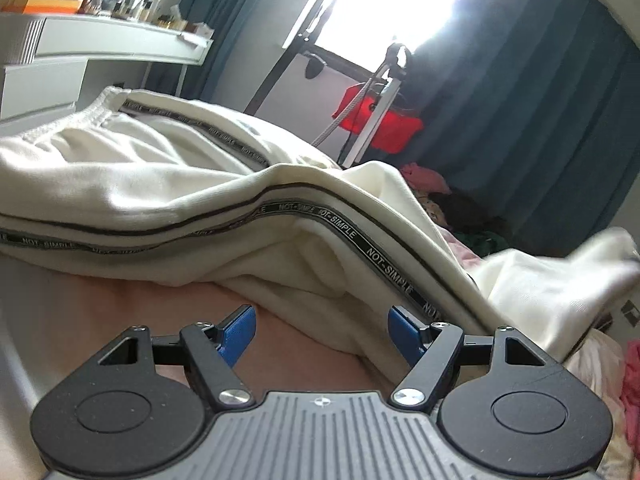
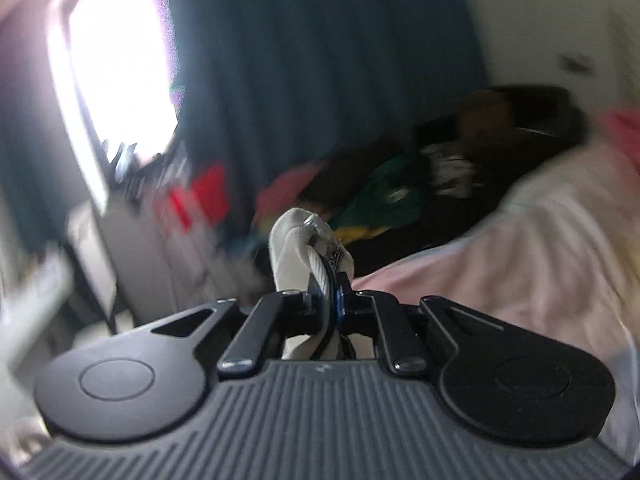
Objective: Fold clothes
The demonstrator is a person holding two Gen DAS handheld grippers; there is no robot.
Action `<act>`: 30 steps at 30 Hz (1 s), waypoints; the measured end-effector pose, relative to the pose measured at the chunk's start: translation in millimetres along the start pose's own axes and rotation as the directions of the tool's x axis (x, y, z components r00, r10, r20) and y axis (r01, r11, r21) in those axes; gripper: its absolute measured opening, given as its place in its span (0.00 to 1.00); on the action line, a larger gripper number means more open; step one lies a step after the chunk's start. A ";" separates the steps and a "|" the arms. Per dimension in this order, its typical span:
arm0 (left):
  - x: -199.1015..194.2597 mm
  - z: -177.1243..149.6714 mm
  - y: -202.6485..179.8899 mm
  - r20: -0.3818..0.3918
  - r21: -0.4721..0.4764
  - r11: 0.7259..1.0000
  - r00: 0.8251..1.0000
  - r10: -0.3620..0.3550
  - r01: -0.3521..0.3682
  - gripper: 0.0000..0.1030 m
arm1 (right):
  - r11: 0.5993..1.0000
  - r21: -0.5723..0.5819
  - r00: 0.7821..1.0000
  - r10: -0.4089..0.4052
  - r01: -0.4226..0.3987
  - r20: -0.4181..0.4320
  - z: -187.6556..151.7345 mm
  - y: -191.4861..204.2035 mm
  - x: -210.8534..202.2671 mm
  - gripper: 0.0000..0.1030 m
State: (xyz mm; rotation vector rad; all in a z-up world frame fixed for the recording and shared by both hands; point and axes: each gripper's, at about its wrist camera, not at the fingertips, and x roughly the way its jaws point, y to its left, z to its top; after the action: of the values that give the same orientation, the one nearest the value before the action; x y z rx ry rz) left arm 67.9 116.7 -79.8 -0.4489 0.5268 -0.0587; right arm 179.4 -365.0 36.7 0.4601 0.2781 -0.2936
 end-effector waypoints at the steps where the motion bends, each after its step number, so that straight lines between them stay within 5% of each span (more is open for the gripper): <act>1: 0.2 -0.3 -1.0 -0.004 0.002 1.000 1.000 -0.009 0.009 0.73 | 0.997 0.067 1.000 -0.026 0.025 0.015 -4.6 -29.6 -14.7 0.10; 4: -2.7 -1.6 1.8 -0.021 -0.021 0.999 0.999 -0.033 0.033 0.73 | 0.959 0.257 0.993 -0.120 0.116 -0.001 -30.5 -118.3 -54.1 0.10; 8: -9.6 -2.4 14.2 -0.058 -0.098 0.994 0.997 -0.051 0.045 0.73 | 0.861 0.452 0.971 -0.183 0.234 -0.154 -90.1 -207.8 -78.5 0.10; 14: -24.7 -1.5 50.9 -0.100 -0.307 0.952 0.994 -0.030 -0.002 0.75 | 0.680 0.664 0.938 -0.107 0.312 -0.331 -140.0 -269.7 -89.8 0.11; 18: -36.9 -0.7 92.1 -0.074 -0.539 0.841 0.997 -0.003 -0.038 0.77 | 0.674 0.680 0.949 -0.111 0.290 -0.295 -143.6 -263.0 -98.1 0.12; 23: -50.2 -4.1 144.5 -0.009 -0.755 0.653 0.996 0.084 -0.062 0.78 | 0.629 0.739 0.956 -0.021 0.241 -0.294 -155.4 -260.1 -91.7 0.56; 26: -48.5 -3.7 168.9 0.000 -0.824 0.559 0.988 0.156 -0.088 0.78 | 0.626 0.744 0.956 -0.006 0.232 -0.293 -157.3 -258.5 -88.2 0.56; 30: -38.1 10.5 194.2 0.024 -0.870 0.487 0.980 0.200 -0.078 0.69 | 0.668 0.694 0.952 -0.074 0.268 -0.296 -155.5 -257.4 -83.1 0.49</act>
State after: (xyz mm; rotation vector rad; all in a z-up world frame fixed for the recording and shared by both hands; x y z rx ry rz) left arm 28.6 302.4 -136.9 -1.4166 0.4362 0.4286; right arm -14.4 -494.1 -170.9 1.2876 0.4478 -0.5420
